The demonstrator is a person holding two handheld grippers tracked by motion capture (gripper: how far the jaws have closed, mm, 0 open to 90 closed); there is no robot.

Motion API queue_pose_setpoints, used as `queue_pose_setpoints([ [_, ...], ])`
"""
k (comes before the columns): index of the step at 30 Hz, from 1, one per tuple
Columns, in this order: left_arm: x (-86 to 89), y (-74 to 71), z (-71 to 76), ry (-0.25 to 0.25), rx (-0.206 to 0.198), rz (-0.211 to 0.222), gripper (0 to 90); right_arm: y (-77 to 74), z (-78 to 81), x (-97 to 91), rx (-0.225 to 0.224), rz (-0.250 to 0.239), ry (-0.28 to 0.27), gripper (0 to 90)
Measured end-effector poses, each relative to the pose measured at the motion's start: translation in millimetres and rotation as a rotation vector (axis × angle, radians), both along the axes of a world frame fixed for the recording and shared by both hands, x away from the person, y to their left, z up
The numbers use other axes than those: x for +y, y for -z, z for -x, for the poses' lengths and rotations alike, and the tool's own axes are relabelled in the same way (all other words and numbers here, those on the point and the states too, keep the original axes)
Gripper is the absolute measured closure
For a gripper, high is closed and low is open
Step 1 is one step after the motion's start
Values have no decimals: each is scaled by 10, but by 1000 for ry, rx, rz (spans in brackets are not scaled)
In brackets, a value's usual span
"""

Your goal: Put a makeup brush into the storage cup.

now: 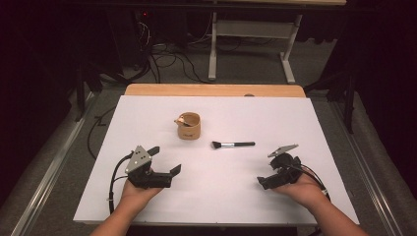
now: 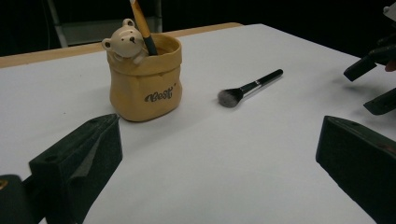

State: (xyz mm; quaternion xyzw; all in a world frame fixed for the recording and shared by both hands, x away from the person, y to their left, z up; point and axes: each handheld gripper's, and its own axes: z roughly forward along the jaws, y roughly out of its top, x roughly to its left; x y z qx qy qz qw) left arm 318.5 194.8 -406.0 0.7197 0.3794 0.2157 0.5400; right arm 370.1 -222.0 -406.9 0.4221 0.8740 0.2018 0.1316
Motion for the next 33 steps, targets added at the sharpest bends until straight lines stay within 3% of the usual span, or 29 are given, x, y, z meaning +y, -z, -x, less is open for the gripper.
queue_pose_setpoints([
  [10,7,-10,8,8,-6,4,10,-90,-90,13,92,73,-43,22],
  [17,9,-16,5,9,1,7,10,-134,-154,95,132,129,-78,14],
  [26,-14,-18,17,25,-3,-11,10,-130,-248,171,172,140,-84,16],
  [33,40,-32,8,21,2,14,10,-169,-340,226,180,150,-97,42],
])
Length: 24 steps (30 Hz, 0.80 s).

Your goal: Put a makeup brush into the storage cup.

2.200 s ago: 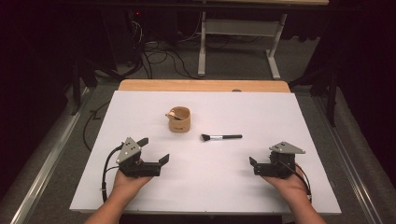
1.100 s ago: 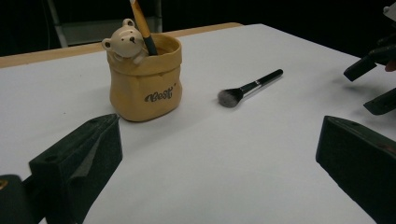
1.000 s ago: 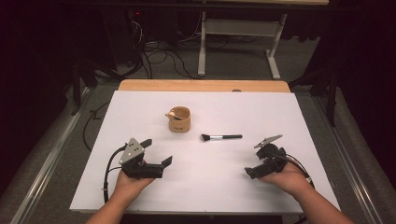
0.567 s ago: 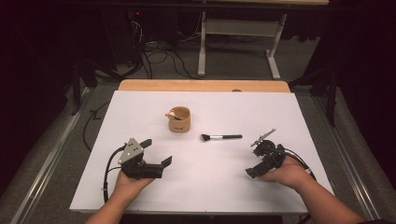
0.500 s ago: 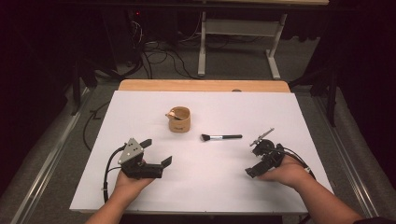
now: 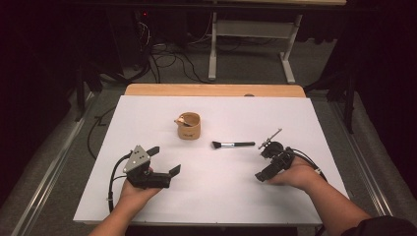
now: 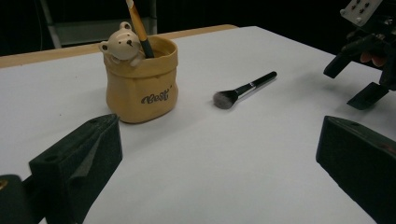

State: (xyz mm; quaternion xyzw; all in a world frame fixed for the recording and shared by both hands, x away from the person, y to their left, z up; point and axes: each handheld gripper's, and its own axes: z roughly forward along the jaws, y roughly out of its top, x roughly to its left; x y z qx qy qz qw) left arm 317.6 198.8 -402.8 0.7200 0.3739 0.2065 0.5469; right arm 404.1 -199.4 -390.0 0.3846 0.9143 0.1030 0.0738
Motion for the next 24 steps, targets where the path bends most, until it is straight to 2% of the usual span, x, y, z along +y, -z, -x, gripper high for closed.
queue_pose_setpoints([
  [3,7,-1,-2,10,4,14,10,-26,-47,34,1,-1,-10,42],
  [17,15,-27,20,29,-14,18,10,-119,-275,218,-10,29,-54,63],
  [18,14,-30,24,29,-16,30,10,-125,-292,233,-10,33,-57,63],
  [19,16,-34,26,30,-19,30,10,-139,-298,259,-2,36,-36,63],
  [20,21,-40,30,32,-24,26,10,-145,-326,263,-9,37,-62,61],
  [24,34,-49,33,34,-29,28,10,-181,-387,344,-23,45,-76,58],
])
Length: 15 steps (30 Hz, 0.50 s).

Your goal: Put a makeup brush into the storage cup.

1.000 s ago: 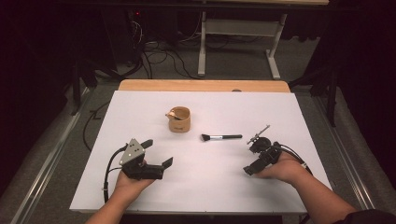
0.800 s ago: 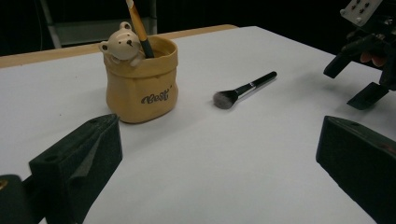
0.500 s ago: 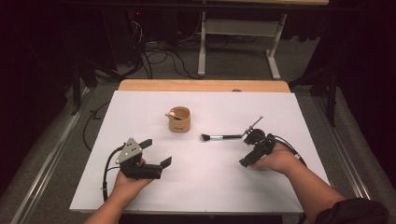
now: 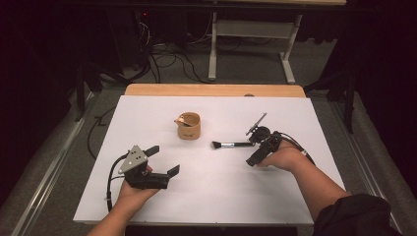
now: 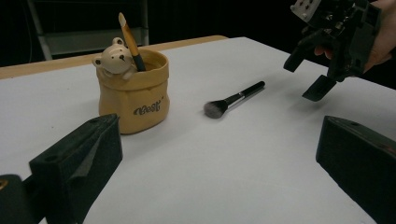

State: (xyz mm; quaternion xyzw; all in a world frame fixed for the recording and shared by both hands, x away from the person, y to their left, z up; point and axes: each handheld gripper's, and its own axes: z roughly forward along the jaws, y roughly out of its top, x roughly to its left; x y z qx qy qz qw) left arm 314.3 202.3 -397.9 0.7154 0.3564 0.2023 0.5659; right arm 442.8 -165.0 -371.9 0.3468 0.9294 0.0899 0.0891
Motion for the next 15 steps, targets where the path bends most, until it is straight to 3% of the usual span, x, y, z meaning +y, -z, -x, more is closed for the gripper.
queue_pose_setpoints([
  [5,14,-5,2,-2,0,4,10,-20,-77,96,-13,1,-14,62],
  [7,14,-6,3,-2,0,3,10,-27,-109,130,-29,15,-59,66],
  [10,9,-8,5,0,-1,4,10,-33,-141,188,-33,14,-82,68],
  [15,9,-4,0,-4,-2,4,10,-12,-213,224,-27,31,-88,71],
])
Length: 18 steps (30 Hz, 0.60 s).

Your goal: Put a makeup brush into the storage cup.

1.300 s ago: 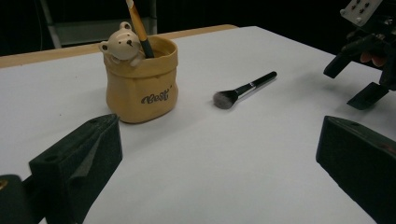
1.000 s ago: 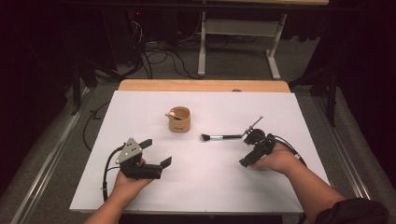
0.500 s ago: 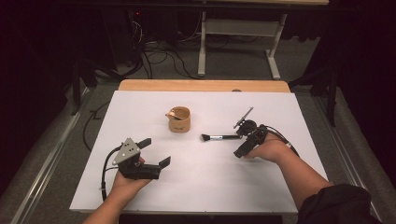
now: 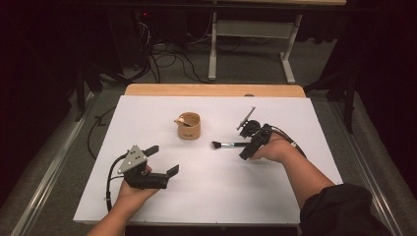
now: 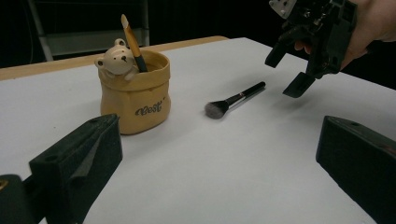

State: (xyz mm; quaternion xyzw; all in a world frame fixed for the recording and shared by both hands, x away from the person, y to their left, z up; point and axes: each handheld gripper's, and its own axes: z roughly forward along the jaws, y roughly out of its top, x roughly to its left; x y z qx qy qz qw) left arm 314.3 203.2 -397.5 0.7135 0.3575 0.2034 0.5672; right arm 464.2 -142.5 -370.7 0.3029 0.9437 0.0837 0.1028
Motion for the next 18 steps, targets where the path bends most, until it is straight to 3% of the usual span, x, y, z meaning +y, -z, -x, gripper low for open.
queue_pose_setpoints([
  [18,18,5,-11,0,5,-4,10,115,-227,13,20,-52,36,111],
])
